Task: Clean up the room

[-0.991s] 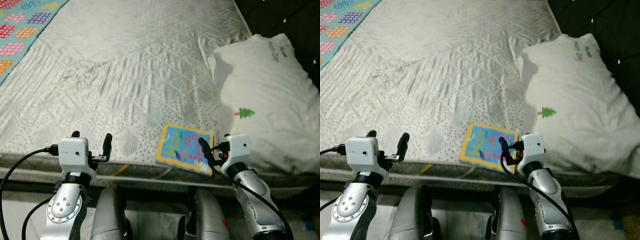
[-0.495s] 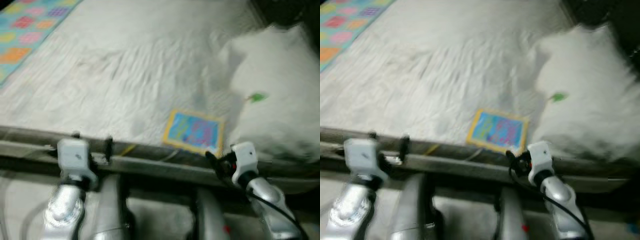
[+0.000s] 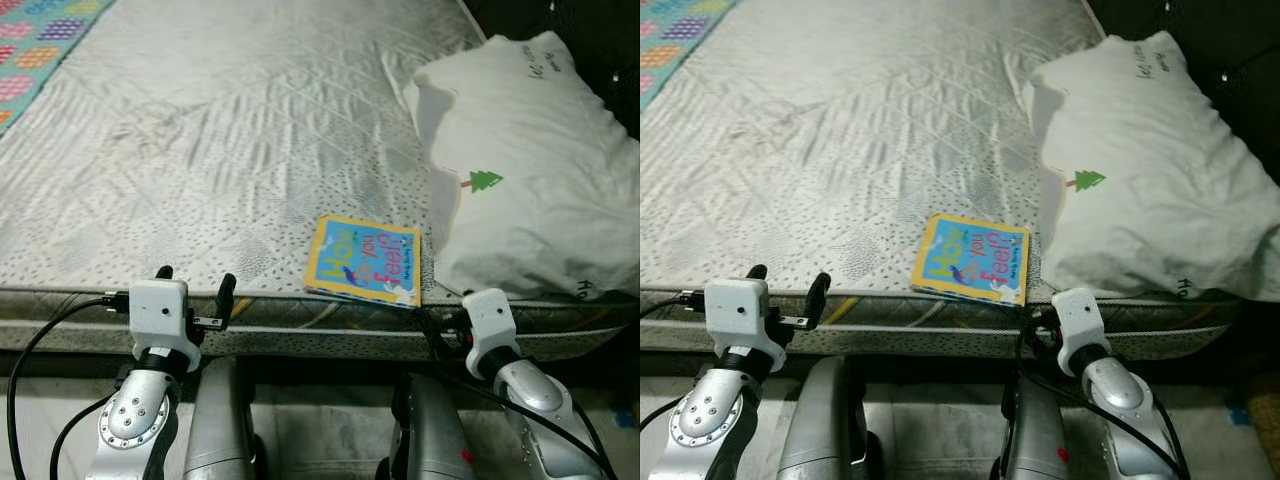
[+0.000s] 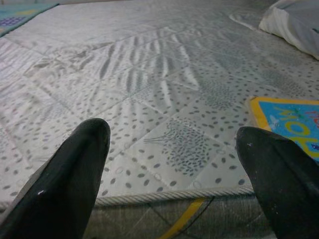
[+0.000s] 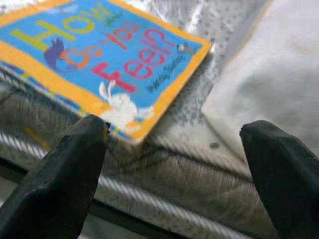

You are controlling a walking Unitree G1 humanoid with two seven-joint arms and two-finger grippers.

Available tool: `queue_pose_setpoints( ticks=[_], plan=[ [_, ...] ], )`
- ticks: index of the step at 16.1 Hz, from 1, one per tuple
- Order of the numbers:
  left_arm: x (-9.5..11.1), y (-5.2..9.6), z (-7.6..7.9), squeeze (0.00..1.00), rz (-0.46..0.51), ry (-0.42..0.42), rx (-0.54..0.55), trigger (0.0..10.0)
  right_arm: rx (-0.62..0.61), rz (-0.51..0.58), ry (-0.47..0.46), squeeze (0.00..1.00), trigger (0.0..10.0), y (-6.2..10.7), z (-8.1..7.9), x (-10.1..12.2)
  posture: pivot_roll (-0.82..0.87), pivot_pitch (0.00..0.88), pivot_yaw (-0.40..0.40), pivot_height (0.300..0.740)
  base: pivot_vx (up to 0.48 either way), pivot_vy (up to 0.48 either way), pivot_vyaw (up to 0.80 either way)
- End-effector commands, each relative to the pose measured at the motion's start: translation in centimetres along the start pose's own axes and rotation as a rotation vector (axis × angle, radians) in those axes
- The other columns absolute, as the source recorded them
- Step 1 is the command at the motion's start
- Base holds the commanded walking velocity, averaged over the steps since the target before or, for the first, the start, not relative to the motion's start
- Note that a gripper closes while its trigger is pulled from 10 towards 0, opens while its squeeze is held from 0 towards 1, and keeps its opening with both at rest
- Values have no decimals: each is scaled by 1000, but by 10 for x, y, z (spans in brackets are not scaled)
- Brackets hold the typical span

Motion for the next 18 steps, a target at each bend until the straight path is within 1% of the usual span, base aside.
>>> queue_pose_setpoints(
  ticks=[1,4,6,9,10,12,13,15,16,17,18],
  plan=[
    [0,2,-3,0,-4,-8,6,10000,-6,16,14,0,10000,0,-2,5,22,192,9,534,0,0,0],
    [1,2,-3,0,-2,-10,8,10000,-62,26,50,0,10000,2,5,7,26,196,5,534,0,0,0],
    [1,2,-2,0,0,-10,6,10000,-59,56,66,0,10000,3,3,13,24,196,5,534,0,0,0],
    [1,1,0,0,-2,-9,-8,10000,7,104,58,0,10000,6,-11,21,21,200,11,534,0,0,0],
    [1,1,-1,0,-2,-11,-7,10000,89,118,73,0,10000,11,-26,21,18,196,8,534,0,0,0],
    [1,0,-1,0,0,-8,-2,10000,136,117,91,0,10000,13,-35,19,13,193,1,534,0,0,0],
    [1,0,0,0,2,-5,0,10000,149,122,119,0,10000,14,-38,19,13,195,-4,534,0,0,0],
    [0,1,2,0,3,-1,-1,10000,179,129,115,0,10000,13,-43,21,29,203,-12,534,0,0,0],
    [1,2,2,0,5,0,2,10000,227,146,114,0,10000,13,-51,24,37,205,-15,534,0,0,0],
    [2,3,1,0,5,-1,5,10000,249,155,105,0,10000,13,-55,26,40,206,-16,534,0,0,0],
    [2,6,-4,0,4,-7,19,10000,324,165,79,0,10000,12,-67,30,43,206,-19,534,0,0,0]
  ],
)
Point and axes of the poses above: a point about 5 cm out from each wrist's last joint towards the gripper, its own y axis pointing back from the gripper into the wrist, its own x axis along the axis of the wrist's last joint, z = x × y, the point moved 6 cm from there along -y, pointing out of the wrist towards the gripper, and after that the axes turned 14 degrees about y, right-handed, at the moved point
